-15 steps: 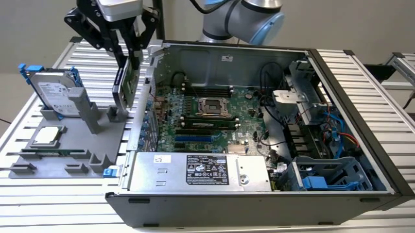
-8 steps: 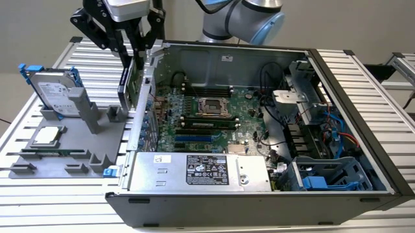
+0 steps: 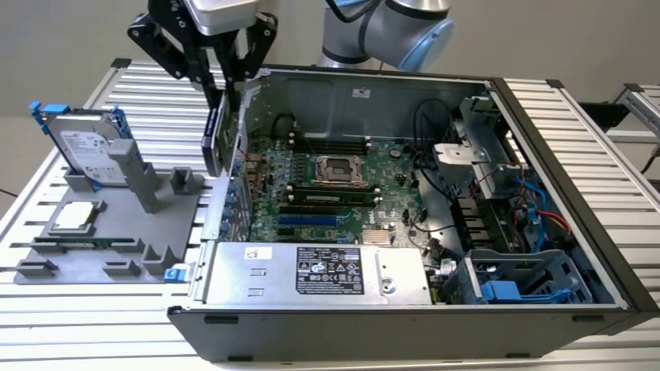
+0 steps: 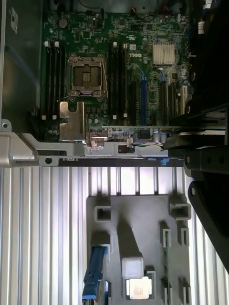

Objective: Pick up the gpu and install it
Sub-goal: 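Pick up the gpu and move the gpu toward the slot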

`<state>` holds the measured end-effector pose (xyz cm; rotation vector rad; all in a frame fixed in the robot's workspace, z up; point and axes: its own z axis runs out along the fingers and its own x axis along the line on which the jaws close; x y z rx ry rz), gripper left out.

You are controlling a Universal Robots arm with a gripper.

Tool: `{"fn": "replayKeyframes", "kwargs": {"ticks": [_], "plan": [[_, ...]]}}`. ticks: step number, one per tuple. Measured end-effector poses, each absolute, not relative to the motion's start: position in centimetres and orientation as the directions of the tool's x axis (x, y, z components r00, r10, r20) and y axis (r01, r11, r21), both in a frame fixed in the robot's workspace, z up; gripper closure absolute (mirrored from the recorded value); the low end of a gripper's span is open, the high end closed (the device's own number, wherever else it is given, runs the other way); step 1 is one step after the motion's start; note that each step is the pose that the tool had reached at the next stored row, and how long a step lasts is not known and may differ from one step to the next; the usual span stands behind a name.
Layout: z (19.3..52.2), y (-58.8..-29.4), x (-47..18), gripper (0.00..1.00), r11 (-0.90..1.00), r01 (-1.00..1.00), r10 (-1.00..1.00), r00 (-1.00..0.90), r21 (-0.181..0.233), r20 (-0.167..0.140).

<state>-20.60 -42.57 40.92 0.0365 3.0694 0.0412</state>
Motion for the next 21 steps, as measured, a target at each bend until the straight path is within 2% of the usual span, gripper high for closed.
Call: {"fn": "replayKeyframes", "kwargs": {"ticks": [21], "plan": [[40.9,-42.6,-16.4,1.00,0.999,0.023,0.025,-0.997,0.028,-0.071]]}}
